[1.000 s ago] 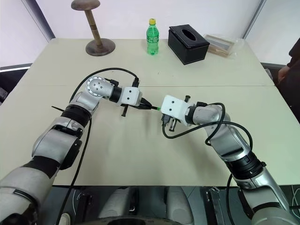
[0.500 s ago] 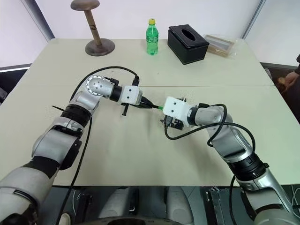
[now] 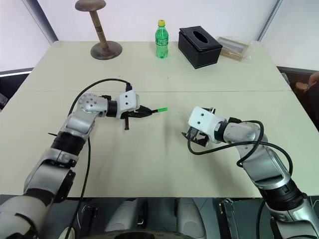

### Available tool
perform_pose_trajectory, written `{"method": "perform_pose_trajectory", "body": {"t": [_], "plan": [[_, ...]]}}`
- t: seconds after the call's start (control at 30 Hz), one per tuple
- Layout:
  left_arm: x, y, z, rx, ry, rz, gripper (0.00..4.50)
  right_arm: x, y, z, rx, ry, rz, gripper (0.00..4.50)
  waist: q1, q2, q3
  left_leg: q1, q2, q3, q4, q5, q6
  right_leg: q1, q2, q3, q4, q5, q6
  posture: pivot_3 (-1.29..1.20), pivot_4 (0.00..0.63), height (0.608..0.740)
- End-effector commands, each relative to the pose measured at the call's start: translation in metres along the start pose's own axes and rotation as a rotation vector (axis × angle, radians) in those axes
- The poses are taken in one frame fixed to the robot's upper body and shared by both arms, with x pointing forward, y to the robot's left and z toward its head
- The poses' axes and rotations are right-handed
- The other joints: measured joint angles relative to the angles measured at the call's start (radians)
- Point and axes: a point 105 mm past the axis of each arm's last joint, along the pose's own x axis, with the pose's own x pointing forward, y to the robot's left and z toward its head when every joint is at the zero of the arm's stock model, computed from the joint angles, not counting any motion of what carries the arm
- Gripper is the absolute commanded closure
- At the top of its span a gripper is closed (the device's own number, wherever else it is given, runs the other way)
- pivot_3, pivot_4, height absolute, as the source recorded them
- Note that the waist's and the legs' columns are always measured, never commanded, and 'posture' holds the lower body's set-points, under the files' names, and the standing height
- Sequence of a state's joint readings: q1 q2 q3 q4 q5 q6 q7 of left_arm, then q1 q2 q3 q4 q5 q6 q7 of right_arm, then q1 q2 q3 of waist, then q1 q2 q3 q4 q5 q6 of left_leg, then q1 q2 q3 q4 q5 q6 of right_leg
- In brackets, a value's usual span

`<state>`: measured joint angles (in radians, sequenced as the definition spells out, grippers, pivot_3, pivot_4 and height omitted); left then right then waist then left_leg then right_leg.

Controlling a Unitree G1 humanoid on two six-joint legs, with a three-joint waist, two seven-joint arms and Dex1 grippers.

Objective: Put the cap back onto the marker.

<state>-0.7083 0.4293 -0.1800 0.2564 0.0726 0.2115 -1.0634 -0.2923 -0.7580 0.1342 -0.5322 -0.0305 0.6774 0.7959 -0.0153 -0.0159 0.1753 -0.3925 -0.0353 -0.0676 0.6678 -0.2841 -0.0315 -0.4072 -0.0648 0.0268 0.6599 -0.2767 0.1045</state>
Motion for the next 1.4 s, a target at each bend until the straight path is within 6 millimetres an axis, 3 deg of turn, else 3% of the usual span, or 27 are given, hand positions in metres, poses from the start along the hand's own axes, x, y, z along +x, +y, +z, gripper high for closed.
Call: {"method": "perform_pose_trajectory", "body": {"t": [0.03,0.27,0.6,0.7,0.9,1.1,1.4], "plan": [[-0.026,0.004,0.009,-0.13,0.001,0.152,4.5,-0.006,0.0,0.017,0.008,-0.067,-0.035,0.06,-0.004,0.0,0.0,0.0,0.0,0.0,0.0,0.0,0.0,0.0,0.0,0.0,0.0,0.0,0.0,0.0,0.15,0.74],[-0.056,-0.019,-0.023,-0.394,0.176,0.318,4.5,-0.001,0.004,0.024,0.03,-0.097,-0.028,0.06,0.004,0.0,0.0,0.001,0.0,0.0,0.0,0.0,0.0,0.001,-0.001,0.0,0.0,0.0,0.0,0.0,0.15,0.74],[-0.054,-0.036,-0.048,-0.528,0.25,0.354,4.5,0.003,0.01,0.028,0.046,-0.11,-0.019,0.06,0.004,0.0,0.0,0.001,0.0,0.0,0.0,0.0,0.0,0.001,-0.002,0.0,0.0,0.0,0.0,0.0,0.15,0.74],[-0.052,-0.038,-0.051,-0.55,0.257,0.348,3.25,0.002,0.01,0.027,0.047,-0.105,-0.026,0.0,0.004,0.0,0.0,0.001,0.0,0.0,0.0,0.0,-0.001,0.001,-0.002,0.0,0.0,0.0,0.0,0.0,0.15,0.74],[-0.051,-0.036,-0.049,-0.568,0.246,0.346,0.19,0.002,0.011,0.027,0.044,-0.105,-0.028,0.0,0.004,0.0,0.0,0.001,0.0,0.0,-0.001,0.0,-0.001,0.001,-0.002,0.0,0.0,0.0,0.0,0.0,0.15,0.74],[-0.06,-0.025,-0.032,-0.464,0.175,0.421,0.08,0.003,0.015,0.033,0.007,-0.124,0.019,0.0,0.004,0.0,0.0,0.001,0.0,0.0,-0.001,0.0,-0.001,0.001,-0.002,0.0,-0.001,0.0,0.0,0.0,0.15,0.74],[-0.094,-0.048,-0.025,-0.402,0.146,0.437,0.08,0.008,0.031,0.055,-0.014,-0.205,0.157,0.0,0.003,0.0,0.0,0.001,0.0,-0.001,-0.002,0.0,-0.001,0.001,-0.003,0.0,-0.003,0.0,-0.001,0.0,0.15,0.74]]}}
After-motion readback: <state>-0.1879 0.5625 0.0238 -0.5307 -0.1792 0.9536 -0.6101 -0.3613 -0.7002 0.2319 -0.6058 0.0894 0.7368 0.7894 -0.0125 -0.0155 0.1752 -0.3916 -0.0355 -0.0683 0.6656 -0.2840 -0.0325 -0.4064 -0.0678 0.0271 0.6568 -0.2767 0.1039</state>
